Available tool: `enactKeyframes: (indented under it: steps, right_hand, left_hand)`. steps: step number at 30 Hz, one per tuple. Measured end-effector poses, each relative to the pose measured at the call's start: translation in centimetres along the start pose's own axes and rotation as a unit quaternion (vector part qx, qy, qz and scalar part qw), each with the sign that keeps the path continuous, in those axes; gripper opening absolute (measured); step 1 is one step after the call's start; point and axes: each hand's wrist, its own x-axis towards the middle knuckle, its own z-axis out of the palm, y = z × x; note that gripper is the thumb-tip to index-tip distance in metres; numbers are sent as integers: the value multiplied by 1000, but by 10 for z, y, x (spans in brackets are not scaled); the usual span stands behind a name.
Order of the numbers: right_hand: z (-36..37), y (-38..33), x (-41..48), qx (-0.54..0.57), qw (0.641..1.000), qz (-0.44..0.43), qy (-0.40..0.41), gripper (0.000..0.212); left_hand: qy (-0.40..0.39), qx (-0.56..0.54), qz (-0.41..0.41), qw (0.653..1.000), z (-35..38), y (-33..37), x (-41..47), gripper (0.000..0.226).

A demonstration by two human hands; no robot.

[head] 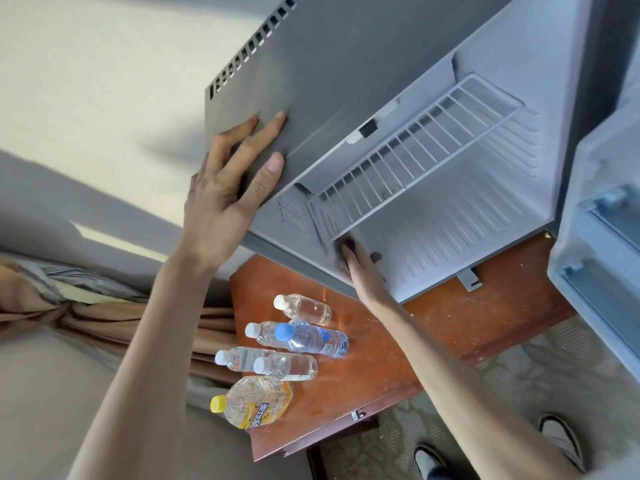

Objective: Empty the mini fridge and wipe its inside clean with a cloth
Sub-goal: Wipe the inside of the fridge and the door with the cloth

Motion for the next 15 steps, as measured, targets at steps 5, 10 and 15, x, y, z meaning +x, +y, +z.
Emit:
enactKeyframes:
  steps: [5, 10, 15]
  right_hand:
    - [37, 4, -86, 105, 992, -36, 59, 57]
    - [90, -56, -79, 35, 982, -166, 87, 55]
    - [68, -95, -21, -90, 983, -157, 44, 62]
  left_hand:
    - [-3, 3, -1, 1000, -1, 2, 0, 54]
    - [-7, 4, -8, 1000, -2, 4, -2, 53]
    - [-10, 8, -9, 1000, -2, 5, -1, 52]
